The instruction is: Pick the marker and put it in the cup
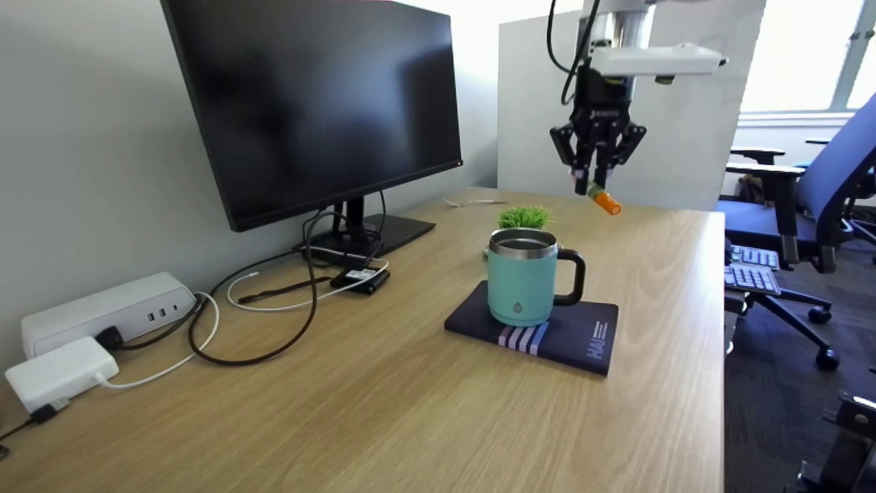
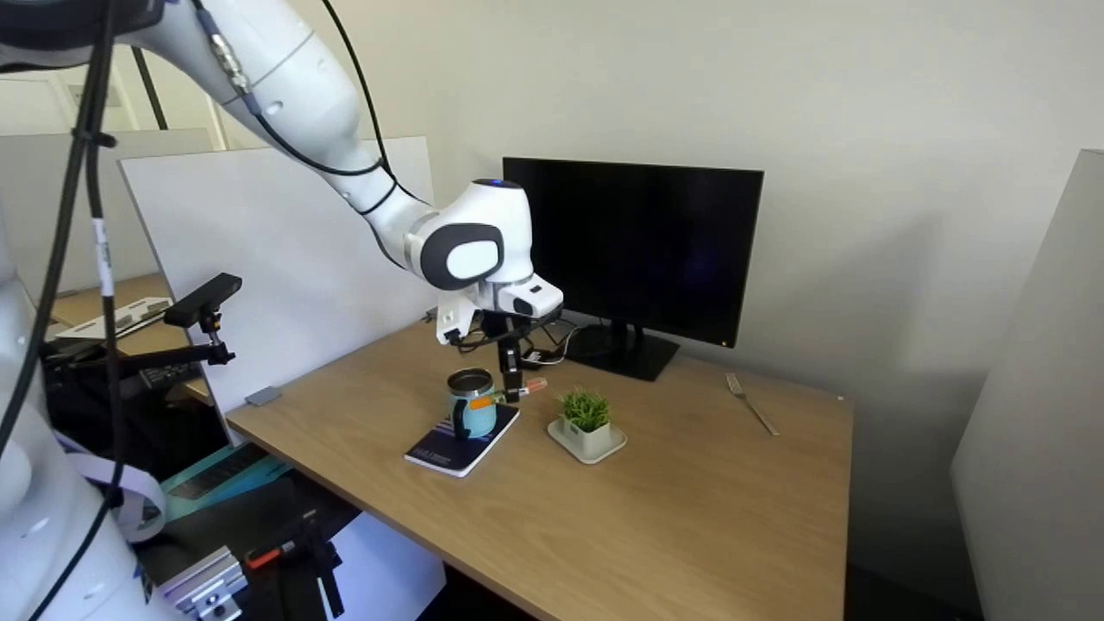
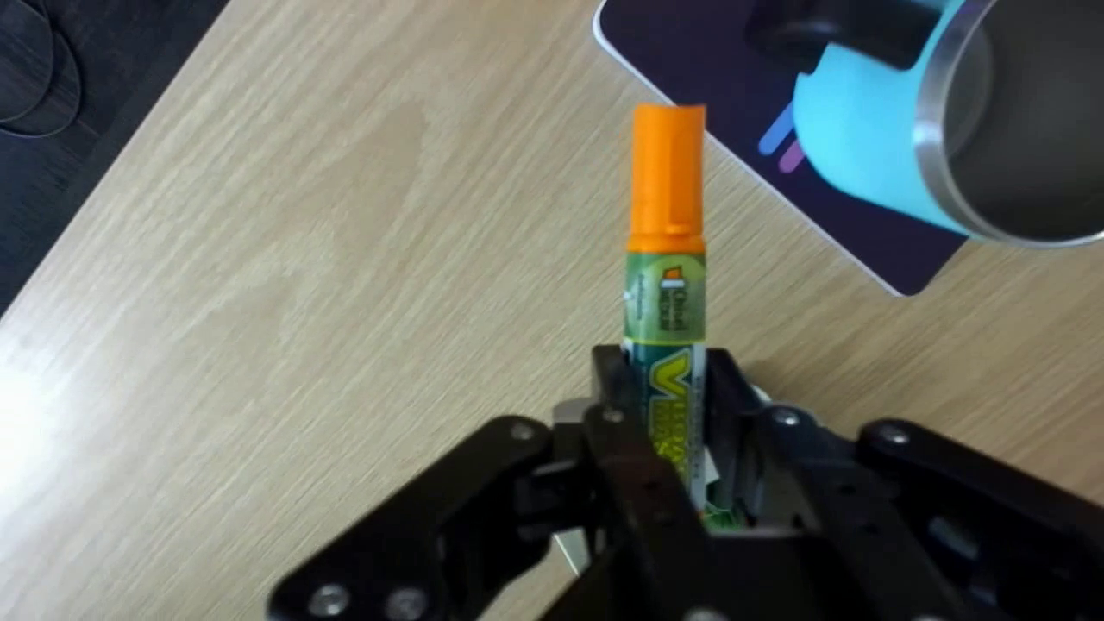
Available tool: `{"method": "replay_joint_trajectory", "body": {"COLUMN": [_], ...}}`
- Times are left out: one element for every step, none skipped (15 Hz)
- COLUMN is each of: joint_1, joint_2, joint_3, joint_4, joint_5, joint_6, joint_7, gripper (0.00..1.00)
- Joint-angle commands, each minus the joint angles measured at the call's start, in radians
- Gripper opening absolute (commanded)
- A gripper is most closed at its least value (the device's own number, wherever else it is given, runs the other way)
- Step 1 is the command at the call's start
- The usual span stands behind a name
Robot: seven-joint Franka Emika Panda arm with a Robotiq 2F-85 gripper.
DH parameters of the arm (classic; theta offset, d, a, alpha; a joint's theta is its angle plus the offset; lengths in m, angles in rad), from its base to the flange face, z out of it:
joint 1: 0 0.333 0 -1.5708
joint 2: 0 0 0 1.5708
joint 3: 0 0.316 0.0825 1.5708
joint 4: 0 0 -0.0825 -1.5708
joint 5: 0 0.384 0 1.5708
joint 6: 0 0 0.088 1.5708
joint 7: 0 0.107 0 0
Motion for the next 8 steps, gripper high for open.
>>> {"method": "replay_joint_trajectory", "body": {"joint_1": [-0.028, -0.029, -0.03, -0.031, -0.031, -0.032, -0.033, -0.034], "joint_2": [-0.148, -0.189, -0.224, -0.253, -0.279, -0.305, -0.328, -0.341], "joint_3": [0.052, 0.065, 0.079, 0.091, 0.104, 0.116, 0.13, 0.144], "joint_4": [-0.071, -0.08, -0.086, -0.091, -0.094, -0.1, -0.105, -0.107], "joint_5": [0.005, 0.005, 0.004, 0.002, 0.004, 0.002, -0.005, -0.01], "joint_6": [-0.085, -0.115, -0.141, -0.162, -0.179, -0.193, -0.207, -0.216], "joint_7": [-0.03, -0.032, -0.032, -0.029, -0.026, -0.023, -0.005, 0.018], "gripper": [0.06, 0.06, 0.06, 0.06, 0.06, 0.06, 0.06, 0.06]}}
